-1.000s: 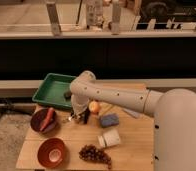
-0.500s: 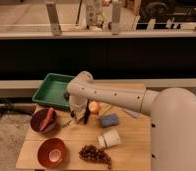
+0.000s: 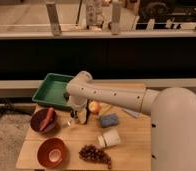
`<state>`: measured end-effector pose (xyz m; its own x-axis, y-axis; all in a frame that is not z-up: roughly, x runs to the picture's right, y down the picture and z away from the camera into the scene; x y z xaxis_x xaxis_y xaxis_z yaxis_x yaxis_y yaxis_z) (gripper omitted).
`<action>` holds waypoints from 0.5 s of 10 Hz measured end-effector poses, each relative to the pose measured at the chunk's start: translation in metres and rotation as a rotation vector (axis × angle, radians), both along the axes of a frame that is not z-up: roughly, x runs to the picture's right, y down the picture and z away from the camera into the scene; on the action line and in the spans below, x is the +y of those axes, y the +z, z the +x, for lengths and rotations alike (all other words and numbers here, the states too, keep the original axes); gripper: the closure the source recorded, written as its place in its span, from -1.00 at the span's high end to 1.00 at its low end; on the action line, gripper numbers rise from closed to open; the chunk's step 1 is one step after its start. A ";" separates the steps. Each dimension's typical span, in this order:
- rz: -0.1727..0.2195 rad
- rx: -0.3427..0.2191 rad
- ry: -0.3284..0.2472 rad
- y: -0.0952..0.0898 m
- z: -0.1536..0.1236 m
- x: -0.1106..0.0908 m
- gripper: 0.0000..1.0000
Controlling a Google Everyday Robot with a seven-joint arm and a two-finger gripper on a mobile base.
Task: Place fork in metal cup
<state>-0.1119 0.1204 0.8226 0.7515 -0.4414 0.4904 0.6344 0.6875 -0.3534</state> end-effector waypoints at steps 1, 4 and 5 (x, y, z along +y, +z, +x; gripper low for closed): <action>0.004 -0.001 -0.006 -0.001 -0.001 0.000 0.60; 0.003 -0.001 -0.005 -0.001 -0.001 0.000 0.60; 0.003 -0.001 -0.006 -0.001 -0.001 0.000 0.60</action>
